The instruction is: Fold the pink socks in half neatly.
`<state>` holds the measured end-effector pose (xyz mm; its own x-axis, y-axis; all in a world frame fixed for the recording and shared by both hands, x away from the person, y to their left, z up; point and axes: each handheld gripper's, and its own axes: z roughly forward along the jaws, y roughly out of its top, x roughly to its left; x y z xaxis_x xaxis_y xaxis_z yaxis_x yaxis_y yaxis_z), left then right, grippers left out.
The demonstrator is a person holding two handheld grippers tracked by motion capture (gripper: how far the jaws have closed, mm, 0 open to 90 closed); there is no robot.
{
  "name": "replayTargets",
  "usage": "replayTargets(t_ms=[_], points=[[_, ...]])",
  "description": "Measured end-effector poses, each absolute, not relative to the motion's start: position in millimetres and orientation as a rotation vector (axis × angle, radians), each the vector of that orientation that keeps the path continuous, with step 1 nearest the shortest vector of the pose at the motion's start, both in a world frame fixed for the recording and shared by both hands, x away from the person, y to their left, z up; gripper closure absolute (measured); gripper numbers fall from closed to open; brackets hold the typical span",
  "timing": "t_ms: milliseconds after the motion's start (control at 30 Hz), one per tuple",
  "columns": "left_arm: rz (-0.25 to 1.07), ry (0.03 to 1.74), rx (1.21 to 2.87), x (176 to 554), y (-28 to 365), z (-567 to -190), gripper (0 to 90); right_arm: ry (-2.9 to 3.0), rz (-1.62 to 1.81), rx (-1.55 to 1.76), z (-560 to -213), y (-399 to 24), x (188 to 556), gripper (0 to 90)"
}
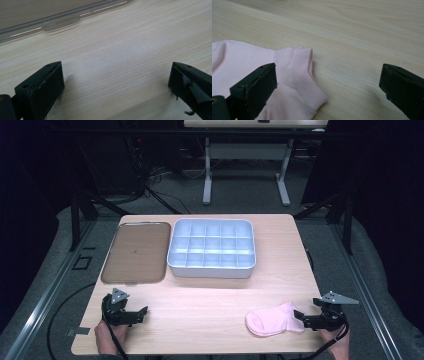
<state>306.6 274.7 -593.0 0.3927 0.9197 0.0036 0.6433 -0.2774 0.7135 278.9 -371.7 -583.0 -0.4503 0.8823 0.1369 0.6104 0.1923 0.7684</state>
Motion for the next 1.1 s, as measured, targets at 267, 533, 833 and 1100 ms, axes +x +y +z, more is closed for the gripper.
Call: replayTargets(t_ms=[267, 533, 833, 1100], points=[[0.567, 1.338, 2.019, 306.7, 274.6, -593.0, 0.0, 2.158, 1.138, 1.391, -582.8, -371.4, 278.7, 1.3], [0.562, 1.338, 2.020, 307.0, 275.0, -593.0, 0.0, 2.152, 1.146, 1.387, -582.4, -371.9, 278.0, 1.1], [0.563, 1.338, 2.020, 306.9, 274.8, -592.9, 0.0, 2.129, 1.150, 1.395, -580.6, -371.7, 276.5, 0.8], [0.562, 1.338, 2.020, 307.1, 274.9, -593.0, 0.0, 2.129, 1.119, 1.345, -555.6, -355.7, 271.0, 0.0]])
